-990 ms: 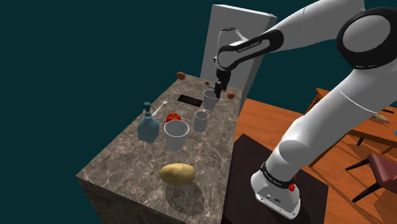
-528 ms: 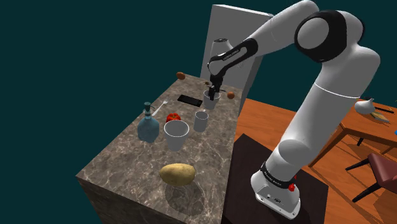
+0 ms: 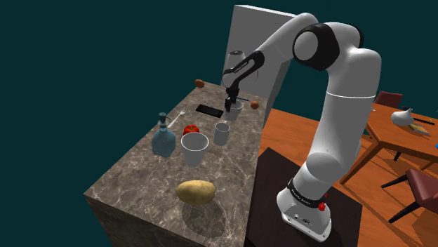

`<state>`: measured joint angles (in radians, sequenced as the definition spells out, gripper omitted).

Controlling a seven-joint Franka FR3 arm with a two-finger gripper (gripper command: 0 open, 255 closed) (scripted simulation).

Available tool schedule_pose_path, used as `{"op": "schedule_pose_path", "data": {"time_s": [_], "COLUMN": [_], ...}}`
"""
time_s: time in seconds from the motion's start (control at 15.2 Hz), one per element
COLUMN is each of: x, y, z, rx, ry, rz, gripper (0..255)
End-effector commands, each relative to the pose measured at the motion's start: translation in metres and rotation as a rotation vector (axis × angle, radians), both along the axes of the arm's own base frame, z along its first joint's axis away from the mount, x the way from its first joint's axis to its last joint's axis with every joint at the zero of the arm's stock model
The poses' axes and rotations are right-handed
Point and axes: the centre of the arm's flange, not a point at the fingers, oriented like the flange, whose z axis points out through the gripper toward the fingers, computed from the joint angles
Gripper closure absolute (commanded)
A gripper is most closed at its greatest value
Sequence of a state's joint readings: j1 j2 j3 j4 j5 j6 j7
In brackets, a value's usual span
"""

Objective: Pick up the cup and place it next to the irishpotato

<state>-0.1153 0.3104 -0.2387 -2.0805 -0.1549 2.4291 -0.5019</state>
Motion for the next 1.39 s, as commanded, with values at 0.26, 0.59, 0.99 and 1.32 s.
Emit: {"op": "schedule_pose_path", "data": {"time_s": [0.26,0.59,0.99,1.32], "x": [0.001,0.001,0.001,0.001], "y": [-0.005,-0.005,-0.005,-0.005], "z": [-0.031,-0.031,-0.031,-0.031], "rx": [0.000,0.000,0.000,0.000], "ry": [-0.001,-0.001,-0.001,-0.001], "rz": [0.001,0.001,0.001,0.001], "gripper": [0,0,255,255]}}
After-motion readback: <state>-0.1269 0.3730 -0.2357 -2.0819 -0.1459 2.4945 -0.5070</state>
